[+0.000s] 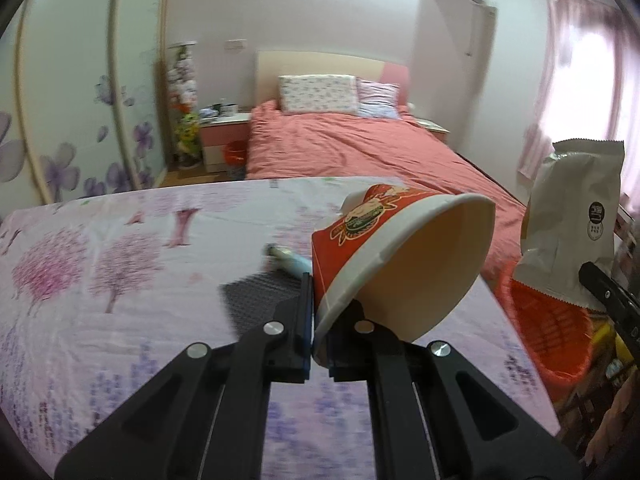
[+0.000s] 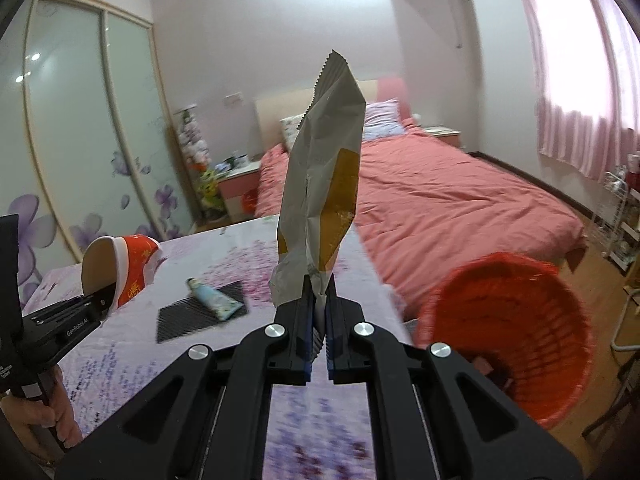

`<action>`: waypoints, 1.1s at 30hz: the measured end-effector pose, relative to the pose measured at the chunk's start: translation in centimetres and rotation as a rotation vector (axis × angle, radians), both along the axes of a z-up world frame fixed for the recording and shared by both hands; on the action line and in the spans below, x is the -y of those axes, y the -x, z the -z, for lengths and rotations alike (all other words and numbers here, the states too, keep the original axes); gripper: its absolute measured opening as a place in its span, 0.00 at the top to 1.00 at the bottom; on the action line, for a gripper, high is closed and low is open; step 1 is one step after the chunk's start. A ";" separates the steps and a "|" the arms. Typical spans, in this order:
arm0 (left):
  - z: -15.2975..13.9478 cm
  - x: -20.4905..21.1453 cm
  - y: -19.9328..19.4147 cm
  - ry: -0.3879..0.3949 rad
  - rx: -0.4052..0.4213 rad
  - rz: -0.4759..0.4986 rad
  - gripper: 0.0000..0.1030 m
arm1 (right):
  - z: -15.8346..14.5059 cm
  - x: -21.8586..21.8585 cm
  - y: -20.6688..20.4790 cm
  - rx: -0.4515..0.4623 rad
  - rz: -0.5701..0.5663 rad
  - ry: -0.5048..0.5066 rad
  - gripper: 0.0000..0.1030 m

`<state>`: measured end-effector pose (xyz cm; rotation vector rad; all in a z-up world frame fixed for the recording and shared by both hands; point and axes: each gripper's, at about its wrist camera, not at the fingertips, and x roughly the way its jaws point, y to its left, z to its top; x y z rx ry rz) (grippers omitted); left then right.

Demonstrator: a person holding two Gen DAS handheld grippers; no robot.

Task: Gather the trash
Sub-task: 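Carry the cup and wrapper over the red basket and open both tools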

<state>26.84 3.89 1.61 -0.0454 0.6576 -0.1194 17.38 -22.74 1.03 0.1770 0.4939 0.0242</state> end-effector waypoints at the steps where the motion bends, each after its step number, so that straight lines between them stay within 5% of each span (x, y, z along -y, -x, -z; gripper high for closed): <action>1: 0.1 1.1 0.1 0.001 -0.001 0.022 0.94 | 0.0 0.9 0.3 0.002 0.016 -0.002 0.95; 16: 2.5 17.6 -0.1 0.076 -0.058 0.337 0.94 | 2.8 9.4 1.0 -0.023 0.257 0.017 0.95; 27: 5.4 26.9 -1.5 0.060 -0.110 0.487 0.93 | 5.0 12.7 1.0 -0.056 0.317 0.023 0.95; 30: 6.7 28.0 -1.8 0.036 -0.122 0.496 0.77 | 5.7 13.2 0.7 -0.080 0.313 0.014 0.94; 33: 7.7 28.2 -2.1 0.018 -0.135 0.488 0.69 | 6.4 13.5 0.6 -0.103 0.317 0.008 0.83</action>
